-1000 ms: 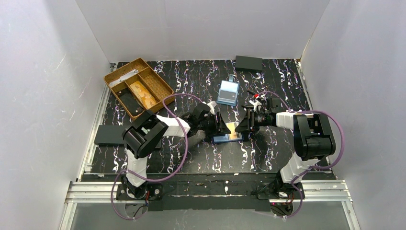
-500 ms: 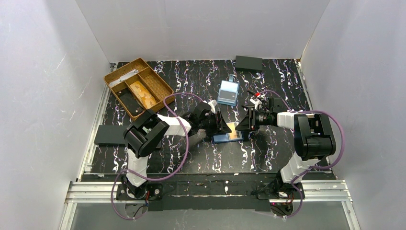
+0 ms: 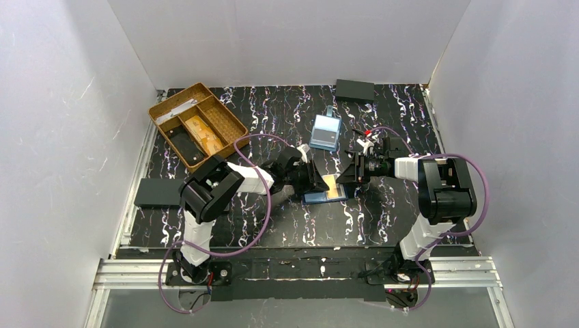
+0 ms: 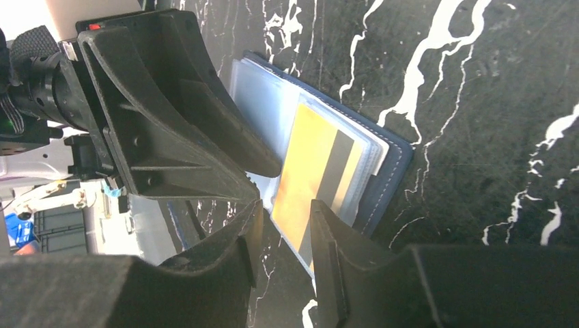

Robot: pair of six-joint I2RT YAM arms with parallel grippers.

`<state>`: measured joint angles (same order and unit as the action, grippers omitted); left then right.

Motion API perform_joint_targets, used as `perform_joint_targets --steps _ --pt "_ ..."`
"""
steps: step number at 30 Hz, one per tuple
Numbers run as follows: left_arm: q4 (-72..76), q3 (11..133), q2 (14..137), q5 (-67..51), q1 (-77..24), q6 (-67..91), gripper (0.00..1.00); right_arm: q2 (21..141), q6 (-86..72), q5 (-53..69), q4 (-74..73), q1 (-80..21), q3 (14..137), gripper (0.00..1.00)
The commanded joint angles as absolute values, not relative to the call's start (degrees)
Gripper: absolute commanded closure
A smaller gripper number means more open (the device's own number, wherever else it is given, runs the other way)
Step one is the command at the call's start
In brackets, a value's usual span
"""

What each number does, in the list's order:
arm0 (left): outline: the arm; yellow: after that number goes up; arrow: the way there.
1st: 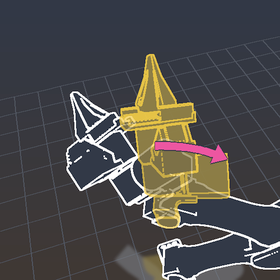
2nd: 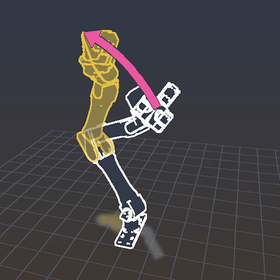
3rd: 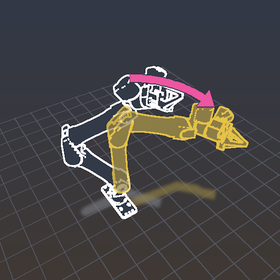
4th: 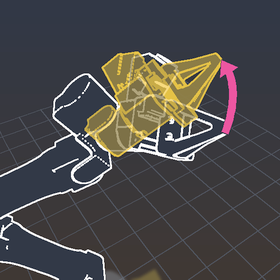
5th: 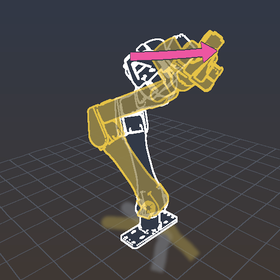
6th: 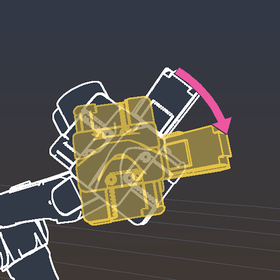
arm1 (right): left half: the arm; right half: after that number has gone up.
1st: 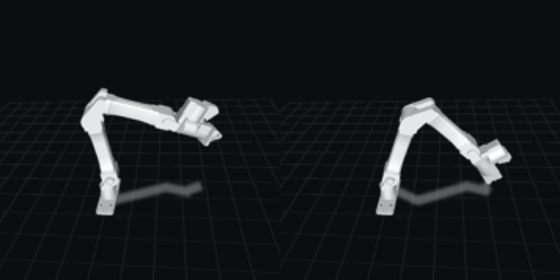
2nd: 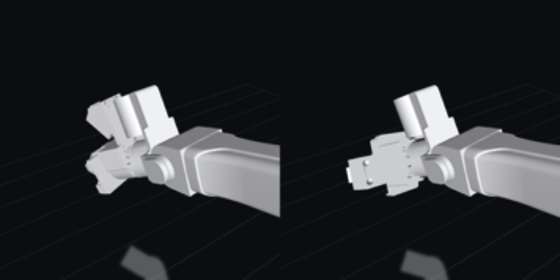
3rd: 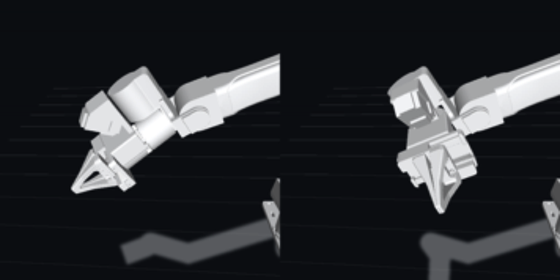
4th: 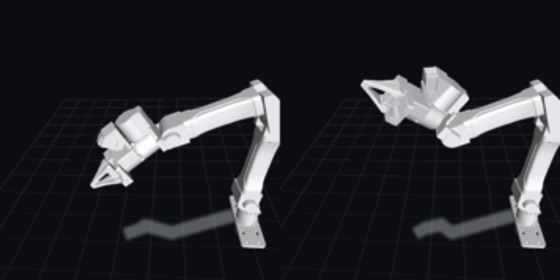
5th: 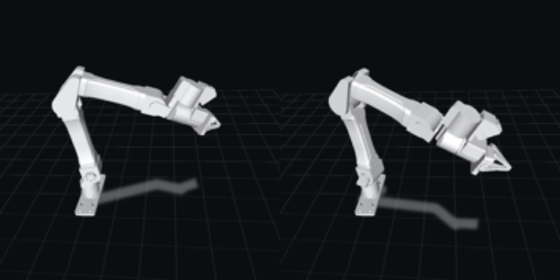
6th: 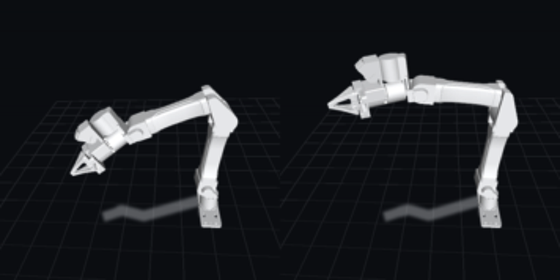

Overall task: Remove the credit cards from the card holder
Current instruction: Remove the credit card from the card holder.

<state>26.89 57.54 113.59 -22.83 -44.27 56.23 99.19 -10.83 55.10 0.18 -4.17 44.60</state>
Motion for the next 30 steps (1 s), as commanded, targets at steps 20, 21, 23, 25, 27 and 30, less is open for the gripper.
perform_joint_targets --steps 20,21,23,25,27,30 --pt "26.50 58.42 116.08 -21.97 -44.12 57.29 0.73 98.17 -7.64 51.35 -2.01 -3.64 46.67 0.61" --pt "26.46 58.44 116.08 -21.93 -44.12 57.32 0.73 98.25 -7.58 51.45 -1.95 -3.54 46.67 0.61" --pt "26.46 58.33 116.17 -22.05 -44.09 57.35 0.73 98.34 -7.56 51.64 -2.09 -3.36 46.68 0.61" --pt "26.46 58.31 116.36 -22.14 -43.98 57.52 0.73 98.27 -7.56 51.87 -2.10 -3.19 46.67 0.62" --pt "26.46 58.23 116.49 -22.22 -44.00 57.64 0.73 98.11 -7.56 52.10 -1.96 -3.05 46.67 0.62" --pt "26.46 58.10 116.54 -22.35 -43.95 57.80 0.73 98.20 -7.63 52.29 -1.93 -2.99 46.53 0.63"
